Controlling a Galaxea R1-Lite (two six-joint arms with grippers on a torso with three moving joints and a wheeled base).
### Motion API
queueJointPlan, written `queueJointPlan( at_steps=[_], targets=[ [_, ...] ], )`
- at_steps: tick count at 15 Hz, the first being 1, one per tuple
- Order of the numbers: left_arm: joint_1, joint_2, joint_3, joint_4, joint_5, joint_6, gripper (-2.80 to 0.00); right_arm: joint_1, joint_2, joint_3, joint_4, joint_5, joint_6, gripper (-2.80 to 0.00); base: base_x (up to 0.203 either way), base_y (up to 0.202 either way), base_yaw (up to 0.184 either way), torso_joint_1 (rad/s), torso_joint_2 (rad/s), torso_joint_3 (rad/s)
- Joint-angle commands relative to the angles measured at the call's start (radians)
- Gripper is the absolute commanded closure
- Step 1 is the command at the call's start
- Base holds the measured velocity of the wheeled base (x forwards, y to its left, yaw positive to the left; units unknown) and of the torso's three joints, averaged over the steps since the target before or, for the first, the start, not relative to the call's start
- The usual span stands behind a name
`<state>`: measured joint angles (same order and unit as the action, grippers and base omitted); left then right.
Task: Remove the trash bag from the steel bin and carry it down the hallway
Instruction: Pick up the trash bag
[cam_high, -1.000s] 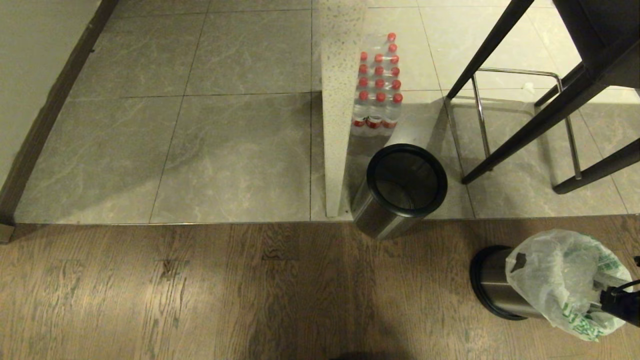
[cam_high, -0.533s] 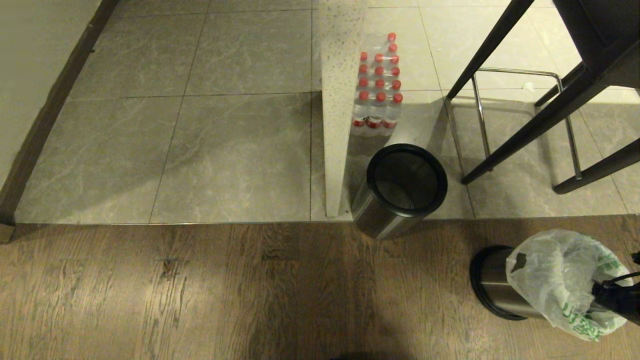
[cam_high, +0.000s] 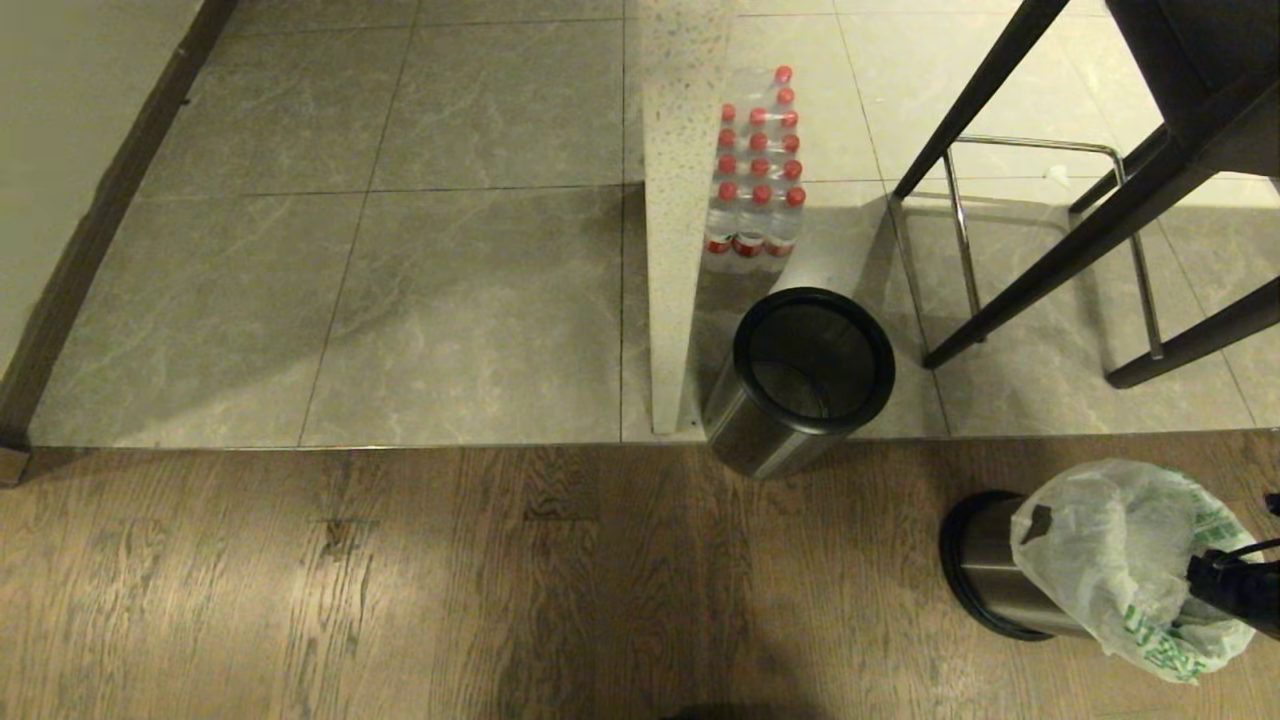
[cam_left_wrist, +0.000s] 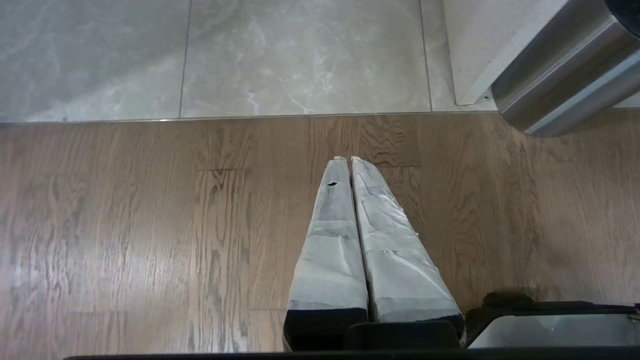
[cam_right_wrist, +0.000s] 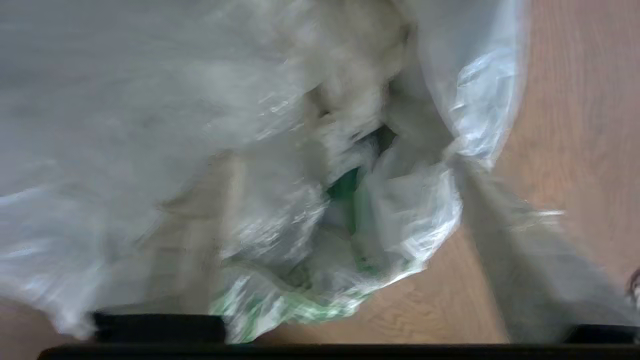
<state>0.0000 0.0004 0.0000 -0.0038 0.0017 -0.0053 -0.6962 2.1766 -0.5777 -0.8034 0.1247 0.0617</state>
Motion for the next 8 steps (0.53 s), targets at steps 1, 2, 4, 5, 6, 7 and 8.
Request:
queueJointPlan(
  at_steps=[1,2,4,5,6,7,8],
  targets=[
    [0.0,0.001,0.0,-0.001,0.0,-0.001,0.0,0.004,-0.006,0.001,-0.005,0.005,-0.009,0.0,0.0,0.0,0.0,0.0,0.0,0.0],
    [0.0,0.001,0.0,-0.001,0.0,-0.001,0.0,0.014,0.012,-0.007,-0.008,0.004,-0.02,0.0,0.0,0.0,0.0,0.0,0.0,0.0],
    [0.001,0.001,0.0,-0.001,0.0,-0.001,0.0,0.018,0.009,-0.002,-0.015,0.004,-0.035,0.0,0.0,0.0,0.0,0.0,0.0,0.0],
    [0.002,0.001,0.002,-0.001,0.001,-0.001,0.0,0.017,-0.001,0.004,-0.015,0.001,-0.048,0.0,0.0,0.0,0.0,0.0,0.0,0.0],
    [0.0,0.001,0.001,-0.001,0.0,-0.001,0.0,0.011,-0.023,0.011,-0.01,0.001,-0.053,0.0,0.0,0.0,0.0,0.0,0.0,0.0],
    [0.0,0.001,0.0,-0.001,0.0,-0.001,0.0,0.0,-0.051,0.021,-0.007,0.001,-0.056,0.0,0.0,0.0,0.0,0.0,0.0,0.0],
    [0.0,0.001,0.0,-0.001,0.001,-0.001,0.0,-0.019,-0.076,0.039,-0.003,0.0,-0.072,0.0,0.0,0.0,0.0,0.0,0.0,0.0]
  ],
)
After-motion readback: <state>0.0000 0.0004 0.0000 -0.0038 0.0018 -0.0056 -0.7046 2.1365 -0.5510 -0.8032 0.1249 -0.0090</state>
